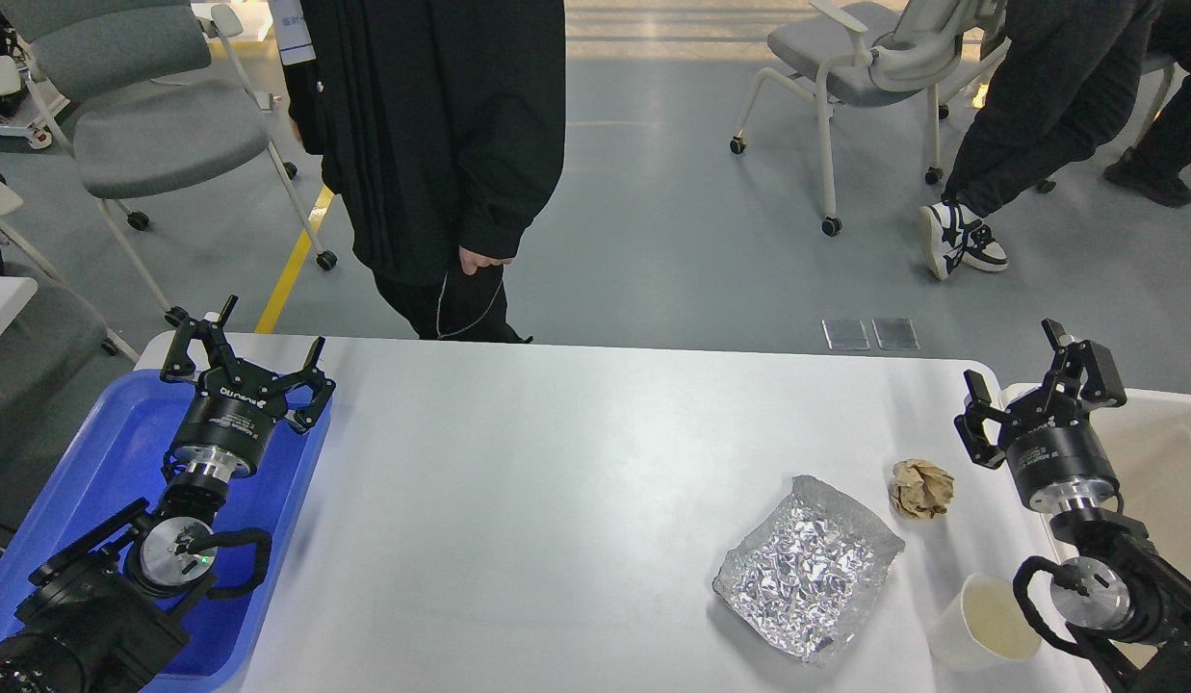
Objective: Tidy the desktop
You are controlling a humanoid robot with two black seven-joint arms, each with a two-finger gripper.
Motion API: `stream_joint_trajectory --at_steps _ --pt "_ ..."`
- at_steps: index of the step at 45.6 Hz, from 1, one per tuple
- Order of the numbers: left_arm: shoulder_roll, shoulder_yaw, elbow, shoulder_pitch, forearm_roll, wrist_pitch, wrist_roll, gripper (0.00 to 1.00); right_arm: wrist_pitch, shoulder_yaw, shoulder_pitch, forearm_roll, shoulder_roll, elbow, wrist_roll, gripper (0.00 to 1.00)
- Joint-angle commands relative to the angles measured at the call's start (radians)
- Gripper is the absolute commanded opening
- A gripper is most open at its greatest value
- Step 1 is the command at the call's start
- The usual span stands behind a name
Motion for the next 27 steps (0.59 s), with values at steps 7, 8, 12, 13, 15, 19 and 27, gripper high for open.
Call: stream_joint_trajectory --at_steps 7,8,12,13,15,19,27 --pt "0.0 0.0 0.0 -0.001 0.0 -0.001 0.0 1.0 -0.003 -0.001 0.002 0.0 0.002 0.001 0.001 1.0" --pt "0.0 0.0 0.0 0.0 0.0 -0.001 0.0 1.0 -0.002 -0.001 0.002 0.0 0.002 0.001 0.001 1.0" --pt "0.0 0.0 0.0 0.0 0.0 -0.001 0.0 1.0 0.006 -0.001 0.005 0.0 0.002 0.006 -0.005 1.0" --pt "0.0 0.0 0.0 0.0 0.0 -0.001 0.0 1.0 0.0 -0.001 0.007 0.0 0.002 0.006 -0.008 1.0" --pt "0.0 0.0 0.0 0.0 0.0 -0.001 -0.001 1.0 0.0 -0.001 0.008 0.005 0.003 0.016 -0.023 1.0" --pt "0.0 0.002 0.0 -0.001 0.0 -0.004 0.0 1.0 -0.006 0.009 0.008 0.031 0.013 0.058 -0.098 1.0" --pt "0.0 0.002 0.0 -0.001 0.002 -0.007 0.0 1.0 -0.016 -0.002 0.01 0.051 -0.017 0.128 -0.203 1.0"
